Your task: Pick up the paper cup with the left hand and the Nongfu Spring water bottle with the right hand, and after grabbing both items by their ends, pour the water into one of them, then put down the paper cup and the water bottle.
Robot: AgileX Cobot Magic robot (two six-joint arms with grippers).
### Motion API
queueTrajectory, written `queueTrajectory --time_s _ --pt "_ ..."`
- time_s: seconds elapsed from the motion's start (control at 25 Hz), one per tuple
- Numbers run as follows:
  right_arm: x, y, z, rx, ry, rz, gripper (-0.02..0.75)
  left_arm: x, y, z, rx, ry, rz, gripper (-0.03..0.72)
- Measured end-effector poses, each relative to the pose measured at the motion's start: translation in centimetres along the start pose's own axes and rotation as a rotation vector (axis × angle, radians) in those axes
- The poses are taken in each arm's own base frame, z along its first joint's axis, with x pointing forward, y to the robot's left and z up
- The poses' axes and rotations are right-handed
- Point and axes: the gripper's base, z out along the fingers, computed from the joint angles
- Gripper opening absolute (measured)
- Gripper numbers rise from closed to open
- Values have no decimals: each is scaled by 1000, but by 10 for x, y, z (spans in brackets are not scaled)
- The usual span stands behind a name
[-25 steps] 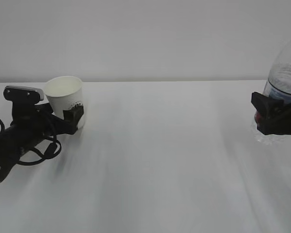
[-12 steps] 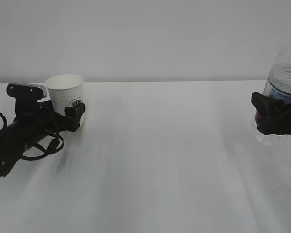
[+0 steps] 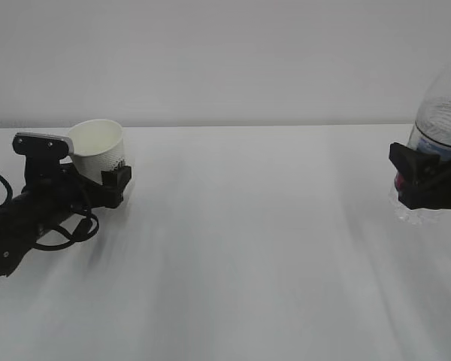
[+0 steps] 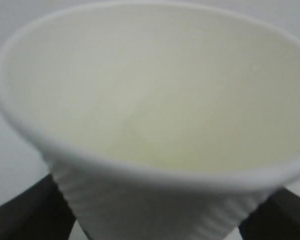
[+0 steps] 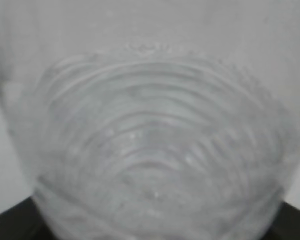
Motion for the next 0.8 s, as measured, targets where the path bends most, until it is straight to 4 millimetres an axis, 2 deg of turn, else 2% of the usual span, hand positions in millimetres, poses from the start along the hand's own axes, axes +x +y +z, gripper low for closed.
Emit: queueTrajectory --time_s 0.2,0.56,0.68,0.8 --pt "0 0 0 0 0 0 514 13 2 2 -4 7 -6 692" --pt "0 0 0 -2 0 -2 514 10 2 5 -6 -44 -9 691" --pt "0 0 0 -2 0 -2 514 7 2 7 -8 -57 -10 673" --pt "0 0 0 -2 0 -2 514 7 2 7 -8 -57 -10 624"
